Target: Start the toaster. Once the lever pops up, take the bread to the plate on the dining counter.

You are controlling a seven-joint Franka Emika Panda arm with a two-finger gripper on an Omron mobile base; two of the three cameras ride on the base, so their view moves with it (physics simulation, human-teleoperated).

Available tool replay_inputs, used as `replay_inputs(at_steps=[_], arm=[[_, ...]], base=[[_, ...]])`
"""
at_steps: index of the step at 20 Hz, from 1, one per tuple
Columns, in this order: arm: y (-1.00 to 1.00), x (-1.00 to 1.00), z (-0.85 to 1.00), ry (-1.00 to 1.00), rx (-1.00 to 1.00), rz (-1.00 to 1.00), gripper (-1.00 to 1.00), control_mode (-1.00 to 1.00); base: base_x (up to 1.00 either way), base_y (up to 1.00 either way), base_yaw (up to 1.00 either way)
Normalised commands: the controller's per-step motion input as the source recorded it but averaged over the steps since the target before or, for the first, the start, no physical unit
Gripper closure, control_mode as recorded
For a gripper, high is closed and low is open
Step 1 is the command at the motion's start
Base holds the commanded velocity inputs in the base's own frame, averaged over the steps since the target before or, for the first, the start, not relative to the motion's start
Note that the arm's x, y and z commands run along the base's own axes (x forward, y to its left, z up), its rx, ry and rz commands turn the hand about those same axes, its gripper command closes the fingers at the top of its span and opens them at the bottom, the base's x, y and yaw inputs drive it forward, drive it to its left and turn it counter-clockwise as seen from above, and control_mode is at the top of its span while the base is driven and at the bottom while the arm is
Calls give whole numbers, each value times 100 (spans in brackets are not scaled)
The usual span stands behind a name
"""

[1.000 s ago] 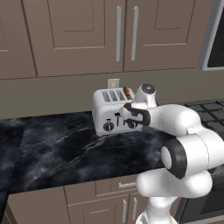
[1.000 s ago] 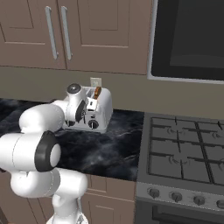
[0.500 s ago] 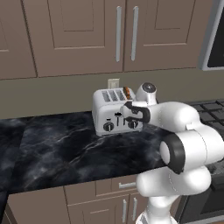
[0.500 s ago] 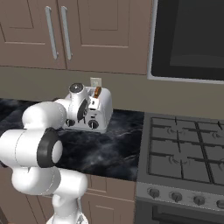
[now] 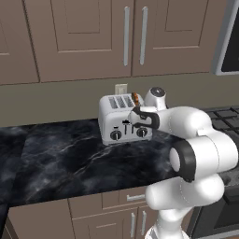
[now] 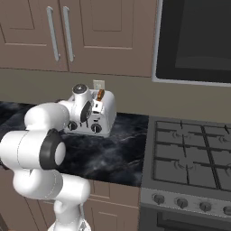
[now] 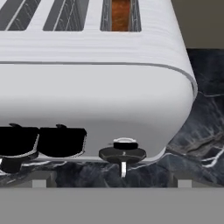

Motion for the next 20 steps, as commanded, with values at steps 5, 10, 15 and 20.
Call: replay_inputs(at_steps=[5,10,15,20], arm=[[0,0,-15,4,0,0,-100,-100],[0,0,-13,2,0,0,-100,-100],[0,0,-3,0,0,0,-100,-100],[0,0,1,0,0,0,-100,-100]], base=[[0,0,0],[0,0,0],[0,0,0],[0,0,0]])
